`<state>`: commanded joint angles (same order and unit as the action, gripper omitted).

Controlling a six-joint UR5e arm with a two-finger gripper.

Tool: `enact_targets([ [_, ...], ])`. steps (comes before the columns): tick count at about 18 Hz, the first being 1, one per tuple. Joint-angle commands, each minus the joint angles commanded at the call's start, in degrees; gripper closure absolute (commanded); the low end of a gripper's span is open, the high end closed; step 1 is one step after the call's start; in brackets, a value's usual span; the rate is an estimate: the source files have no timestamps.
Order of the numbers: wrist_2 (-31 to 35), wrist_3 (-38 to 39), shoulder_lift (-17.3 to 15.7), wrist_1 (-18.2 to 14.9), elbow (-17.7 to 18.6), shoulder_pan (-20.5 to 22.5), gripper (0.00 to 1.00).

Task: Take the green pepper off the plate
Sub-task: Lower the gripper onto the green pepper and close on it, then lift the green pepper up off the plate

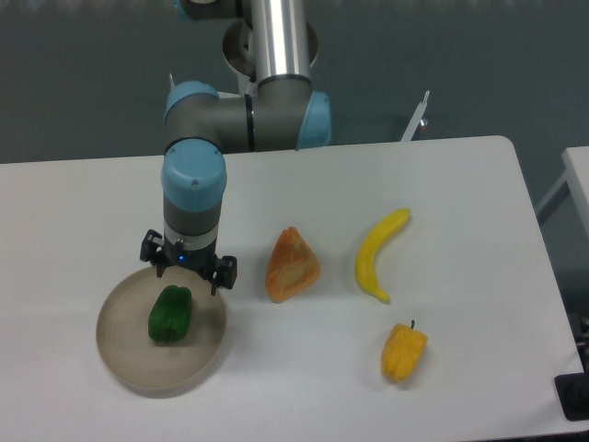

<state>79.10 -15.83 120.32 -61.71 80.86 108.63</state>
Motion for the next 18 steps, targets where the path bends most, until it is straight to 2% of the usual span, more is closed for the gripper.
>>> enact_targets([
  [6, 0.0, 1.59, 1.93, 0.89, -0.18, -2.11, 0.0],
  [10, 0.26, 1.85, 4.74, 4.04, -0.53, -2.55, 0.0],
  [12, 0.44, 1.76, 5.28, 4.14, -0.53, -2.55, 0.0],
  [13, 0.44, 1.85, 5.36, 4.23, -0.61, -2.55, 0.12],
  [16, 0.35, 2.64, 5.1, 4.31, -0.88, -2.55, 0.68],
  [18, 0.26, 4.22, 4.66, 4.31, -0.97, -2.55, 0.92],
])
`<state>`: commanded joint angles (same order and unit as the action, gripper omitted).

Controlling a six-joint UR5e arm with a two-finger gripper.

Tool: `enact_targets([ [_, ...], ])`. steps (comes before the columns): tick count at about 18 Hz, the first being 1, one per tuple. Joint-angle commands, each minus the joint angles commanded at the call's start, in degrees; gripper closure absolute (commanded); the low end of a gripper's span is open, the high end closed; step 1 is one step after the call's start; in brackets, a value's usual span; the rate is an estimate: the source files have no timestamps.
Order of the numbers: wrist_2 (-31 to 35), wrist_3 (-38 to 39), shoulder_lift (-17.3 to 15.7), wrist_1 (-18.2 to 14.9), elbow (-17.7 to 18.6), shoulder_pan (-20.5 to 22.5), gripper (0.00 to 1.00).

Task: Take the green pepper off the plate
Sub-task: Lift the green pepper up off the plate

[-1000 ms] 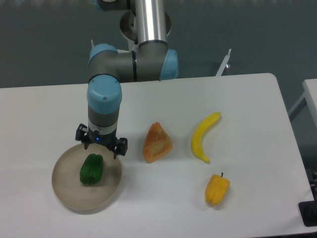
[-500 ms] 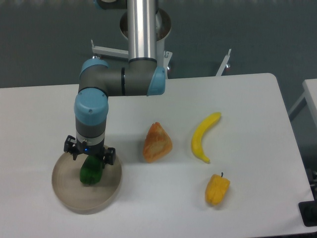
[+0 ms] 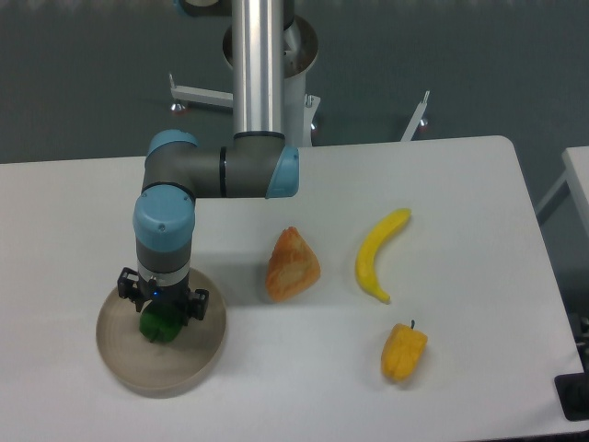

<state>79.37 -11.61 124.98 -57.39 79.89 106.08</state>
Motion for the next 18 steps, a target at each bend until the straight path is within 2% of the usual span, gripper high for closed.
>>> enact_targets([
  [1, -0.09, -0.17, -0.61, 0.0, -0.26, 0.09, 1.0],
  [4, 0.09, -0.69, -2.89, 0.0, -1.05, 1.05, 1.0],
  [7, 0.26, -2.53, -6.06, 0.17, -1.58, 4.56, 1.0],
  [11, -0.17, -9.3, -10.54, -0.26, -1.23, 9.83, 0.99],
  [14, -0.26, -12.03, -11.51, -0.7, -1.14, 13.26, 0.99],
  [16, -0.26, -15.97, -12.83, -2.27, -0.97, 15.28, 0.99],
  [18, -0.18, -22.2, -13.54, -5.43, -0.97, 17.57, 0.99],
])
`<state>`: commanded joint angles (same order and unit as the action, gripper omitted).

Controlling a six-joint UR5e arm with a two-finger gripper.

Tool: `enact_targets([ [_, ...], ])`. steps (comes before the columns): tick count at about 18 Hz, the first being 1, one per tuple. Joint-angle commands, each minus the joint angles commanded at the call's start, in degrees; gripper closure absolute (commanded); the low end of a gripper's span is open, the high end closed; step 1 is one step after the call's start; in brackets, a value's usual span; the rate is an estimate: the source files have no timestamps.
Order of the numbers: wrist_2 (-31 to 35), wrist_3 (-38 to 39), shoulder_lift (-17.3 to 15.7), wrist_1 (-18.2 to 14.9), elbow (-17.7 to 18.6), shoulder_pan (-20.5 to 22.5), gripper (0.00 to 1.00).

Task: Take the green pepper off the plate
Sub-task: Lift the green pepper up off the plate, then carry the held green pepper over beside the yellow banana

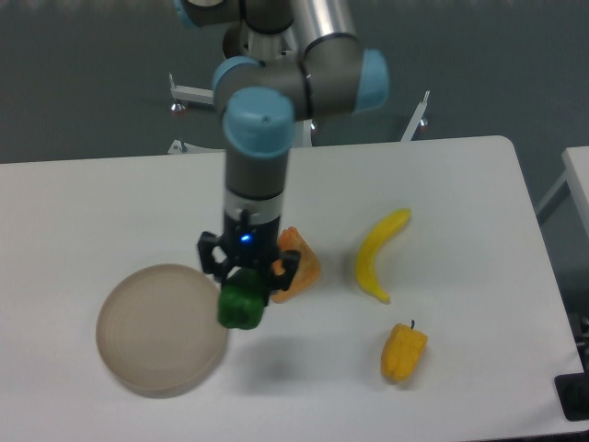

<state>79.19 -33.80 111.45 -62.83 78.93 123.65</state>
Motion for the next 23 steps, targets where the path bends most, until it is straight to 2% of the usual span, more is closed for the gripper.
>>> enact_targets([
  [4, 0.35, -14.33, -1.23, -6.42, -0.09, 5.53, 0.99],
  [9, 0.53, -27.96, -1.23, -9.15, -0.26, 10.37, 1.0],
  [13, 0.79, -43.42, -1.15, -12.67, -0.79, 15.21, 1.0],
  [15, 3.32, -48.09, -0.71, -13.02, -0.88, 16.27, 1.0],
  [17, 8.59, -52.48, -0.18, -13.11, -0.62, 16.27, 0.99],
  [19, 13.07, -61.42, 1.13, -13.37, -1.14, 16.36, 0.98],
  [21, 14.5, -63.84, 2.36, -13.29, -2.1, 16.36, 0.99],
  [23, 14.41, -63.93, 4.82, -13.29, -5.17, 16.1, 0.99],
])
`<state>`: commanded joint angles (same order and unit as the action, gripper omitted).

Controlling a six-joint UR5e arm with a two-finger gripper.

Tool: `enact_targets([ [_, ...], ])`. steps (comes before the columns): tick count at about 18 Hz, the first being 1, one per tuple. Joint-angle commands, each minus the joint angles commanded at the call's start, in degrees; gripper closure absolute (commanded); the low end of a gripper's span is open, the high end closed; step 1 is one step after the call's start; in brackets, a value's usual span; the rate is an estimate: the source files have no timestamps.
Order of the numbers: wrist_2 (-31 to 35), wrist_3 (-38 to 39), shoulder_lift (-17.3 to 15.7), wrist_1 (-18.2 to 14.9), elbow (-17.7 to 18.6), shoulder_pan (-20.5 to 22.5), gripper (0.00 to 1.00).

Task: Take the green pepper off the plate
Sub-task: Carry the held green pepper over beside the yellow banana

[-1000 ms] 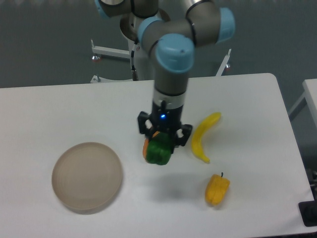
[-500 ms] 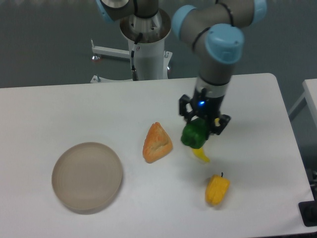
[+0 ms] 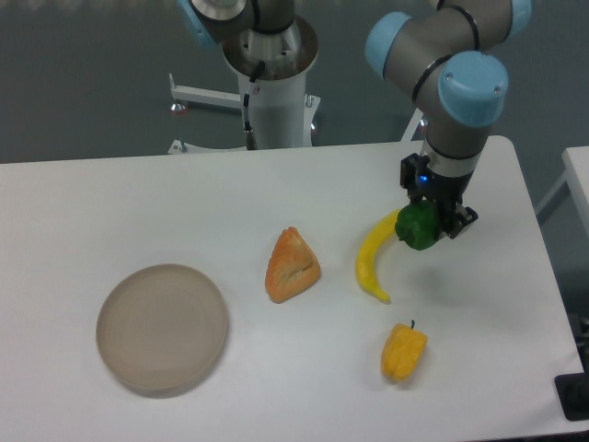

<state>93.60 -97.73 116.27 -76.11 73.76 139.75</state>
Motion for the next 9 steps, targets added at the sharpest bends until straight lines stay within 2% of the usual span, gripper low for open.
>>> enact_targets([
  [9, -0.79, 0.0, 0.98, 0.35, -0.46, -0.53, 1.0],
])
